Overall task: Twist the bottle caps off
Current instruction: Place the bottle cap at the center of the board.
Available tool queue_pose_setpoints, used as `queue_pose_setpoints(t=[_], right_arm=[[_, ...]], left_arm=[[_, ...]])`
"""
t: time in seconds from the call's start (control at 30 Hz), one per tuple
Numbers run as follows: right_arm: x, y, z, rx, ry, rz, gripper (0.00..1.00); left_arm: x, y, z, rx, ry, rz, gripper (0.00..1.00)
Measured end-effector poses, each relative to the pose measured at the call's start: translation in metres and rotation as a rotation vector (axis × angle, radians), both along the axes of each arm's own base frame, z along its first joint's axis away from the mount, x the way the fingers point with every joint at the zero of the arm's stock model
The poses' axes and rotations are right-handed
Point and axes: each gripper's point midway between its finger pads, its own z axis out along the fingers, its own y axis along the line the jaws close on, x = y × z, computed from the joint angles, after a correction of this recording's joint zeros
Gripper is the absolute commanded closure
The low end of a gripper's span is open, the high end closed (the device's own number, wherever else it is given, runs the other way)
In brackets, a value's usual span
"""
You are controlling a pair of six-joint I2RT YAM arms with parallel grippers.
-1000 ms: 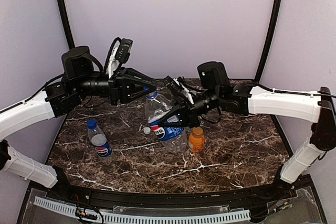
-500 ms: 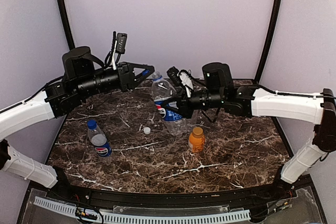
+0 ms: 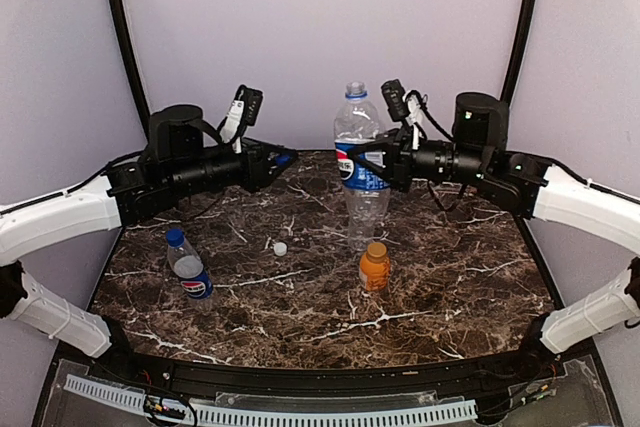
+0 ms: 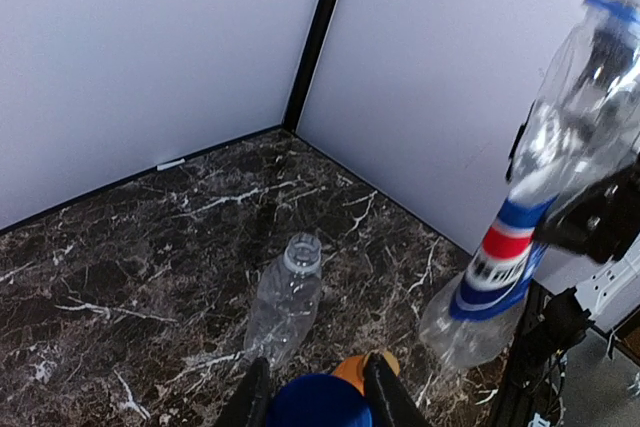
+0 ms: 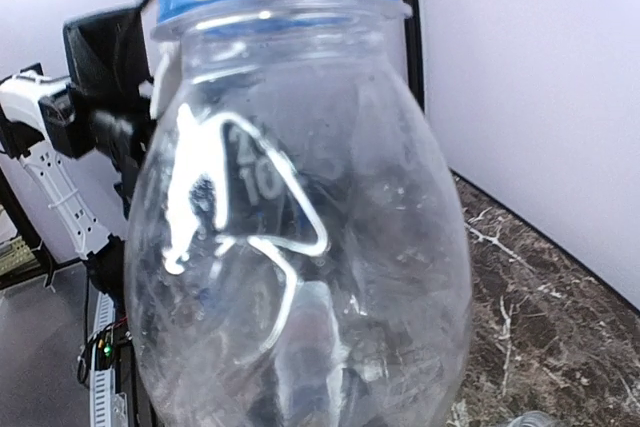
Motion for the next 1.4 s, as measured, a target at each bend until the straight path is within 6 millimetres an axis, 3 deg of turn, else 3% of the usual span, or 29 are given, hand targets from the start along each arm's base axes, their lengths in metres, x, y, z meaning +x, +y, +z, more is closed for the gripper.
queue_pose_setpoints(t=[0.13, 0.27, 0.47, 0.63, 0.77, 0.97, 1.4], right_arm=[[0.008, -0.026, 0.027, 0.049, -0.039, -0.061, 1.0], [0.012, -0.041, 0.036, 0.062, -0.055, -0.102, 1.0], [0.019, -0.053, 0.032, 0.052, -0.044, -0.14, 1.0], [0.019, -0.054, 0.016, 0.026, -0.016, -0.144, 1.0], [0.018, -0.057, 0.005, 0.01, 0.003, -0.147, 1.0], [0.017, -0.058, 0.0, 0.001, 0.013, -0.148, 1.0], [0.015, -0.062, 0.005, 0.01, 0.003, -0.155, 1.0]], left_arm=[[0.01, -0.014, -0.059, 0.136, 0.074, -0.024, 0.82], [0.021, -0.024, -0.114, 0.252, 0.141, -0.027, 0.82], [0.056, -0.032, -0.188, 0.407, 0.236, 0.053, 0.86], [0.089, -0.011, -0.236, 0.458, 0.321, 0.168, 0.87], [0.113, 0.007, -0.243, 0.44, 0.328, 0.246, 0.86], [0.133, 0.02, -0.251, 0.422, 0.329, 0.302, 0.85], [0.145, 0.045, -0.284, 0.469, 0.392, 0.371, 0.8]])
